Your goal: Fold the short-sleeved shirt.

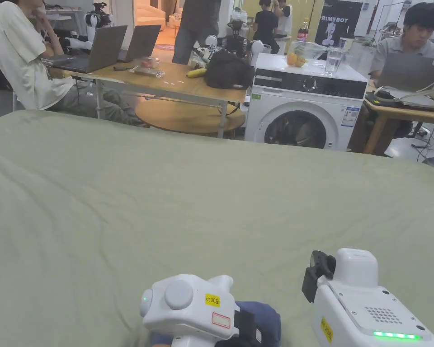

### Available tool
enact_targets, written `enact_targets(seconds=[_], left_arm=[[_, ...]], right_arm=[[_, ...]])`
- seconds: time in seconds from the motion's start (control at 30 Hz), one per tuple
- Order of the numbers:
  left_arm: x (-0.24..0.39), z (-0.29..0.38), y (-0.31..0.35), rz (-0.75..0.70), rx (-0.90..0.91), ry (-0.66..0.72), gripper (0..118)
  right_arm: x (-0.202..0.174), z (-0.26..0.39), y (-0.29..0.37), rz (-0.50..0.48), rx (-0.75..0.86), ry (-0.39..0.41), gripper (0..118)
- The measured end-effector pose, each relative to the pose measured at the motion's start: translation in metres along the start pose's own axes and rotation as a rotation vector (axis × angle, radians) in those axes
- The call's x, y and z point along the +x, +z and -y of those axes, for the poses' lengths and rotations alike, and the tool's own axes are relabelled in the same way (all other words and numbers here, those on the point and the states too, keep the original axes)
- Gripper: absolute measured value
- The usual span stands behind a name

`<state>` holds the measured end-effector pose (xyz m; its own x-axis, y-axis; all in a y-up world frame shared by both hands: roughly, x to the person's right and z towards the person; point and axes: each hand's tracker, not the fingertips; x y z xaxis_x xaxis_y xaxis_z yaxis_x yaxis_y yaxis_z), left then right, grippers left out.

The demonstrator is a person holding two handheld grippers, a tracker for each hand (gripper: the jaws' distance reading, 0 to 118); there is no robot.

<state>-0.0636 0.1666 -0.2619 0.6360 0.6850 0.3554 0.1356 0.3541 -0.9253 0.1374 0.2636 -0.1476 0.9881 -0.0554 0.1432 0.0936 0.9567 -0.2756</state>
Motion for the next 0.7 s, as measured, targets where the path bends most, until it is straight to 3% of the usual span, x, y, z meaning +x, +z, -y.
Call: enact_targets(seconds=[0.1, 0.23, 0.47, 0.7], left_arm=[[0.012, -0.007, 0.035, -0.064, 0.161, -0.134, 0], [0.021, -0.006, 0.094, -0.260, 0.486, -0.310, 0], [0.019, 0.013, 0.166, -0.530, 0.981, -0.471, 0], [0.011, 0.032, 0.194, -0.712, 1.195, -0.538, 0]], right_arm=[[-0.001, 0.001, -0.005, 0.007, 0.005, -0.006, 0], [-0.007, -0.002, -0.010, 0.014, 0.033, -0.012, 0], [-0.026, -0.016, -0.008, 0.028, 0.140, 0.005, 0], [-0.042, -0.033, -0.002, 0.038, 0.255, 0.043, 0]])
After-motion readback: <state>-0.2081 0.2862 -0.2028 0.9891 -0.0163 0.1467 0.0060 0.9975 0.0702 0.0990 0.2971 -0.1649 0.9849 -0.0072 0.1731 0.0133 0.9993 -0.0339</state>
